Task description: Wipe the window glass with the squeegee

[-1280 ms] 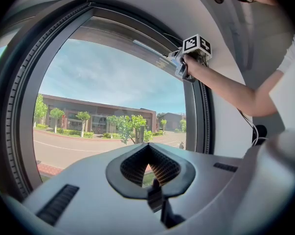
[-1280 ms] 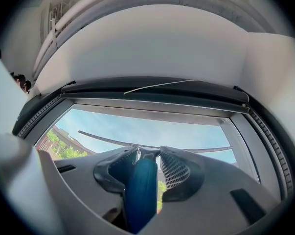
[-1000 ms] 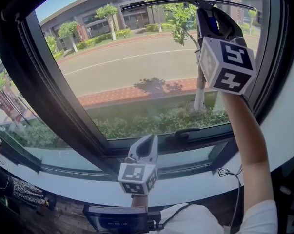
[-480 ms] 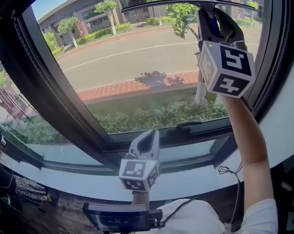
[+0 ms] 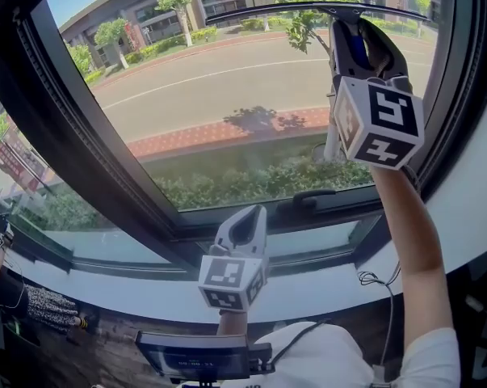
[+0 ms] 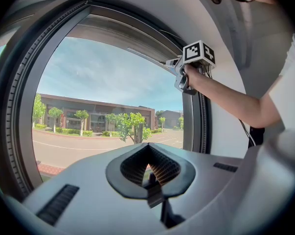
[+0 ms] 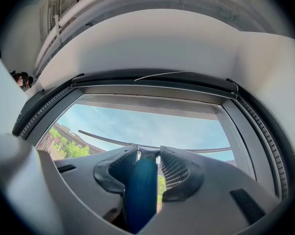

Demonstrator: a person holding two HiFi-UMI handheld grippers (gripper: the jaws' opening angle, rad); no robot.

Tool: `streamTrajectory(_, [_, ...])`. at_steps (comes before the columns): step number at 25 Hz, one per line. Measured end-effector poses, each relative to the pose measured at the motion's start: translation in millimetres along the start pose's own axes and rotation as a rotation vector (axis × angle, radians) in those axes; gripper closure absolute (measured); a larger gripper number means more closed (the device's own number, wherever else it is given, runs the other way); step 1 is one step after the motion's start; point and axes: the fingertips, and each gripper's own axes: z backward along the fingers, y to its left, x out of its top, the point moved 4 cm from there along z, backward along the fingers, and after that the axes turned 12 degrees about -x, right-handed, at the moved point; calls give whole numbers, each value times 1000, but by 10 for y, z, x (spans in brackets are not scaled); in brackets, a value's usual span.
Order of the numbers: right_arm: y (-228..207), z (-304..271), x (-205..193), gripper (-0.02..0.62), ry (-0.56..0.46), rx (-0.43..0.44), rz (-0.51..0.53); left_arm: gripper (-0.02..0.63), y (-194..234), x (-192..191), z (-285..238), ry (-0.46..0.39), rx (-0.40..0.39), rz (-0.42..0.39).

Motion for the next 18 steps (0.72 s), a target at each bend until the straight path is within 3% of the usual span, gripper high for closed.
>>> streamTrajectory(18, [-40, 326, -387, 446, 87, 13, 11, 606, -136, -62, -71, 35, -32, 11])
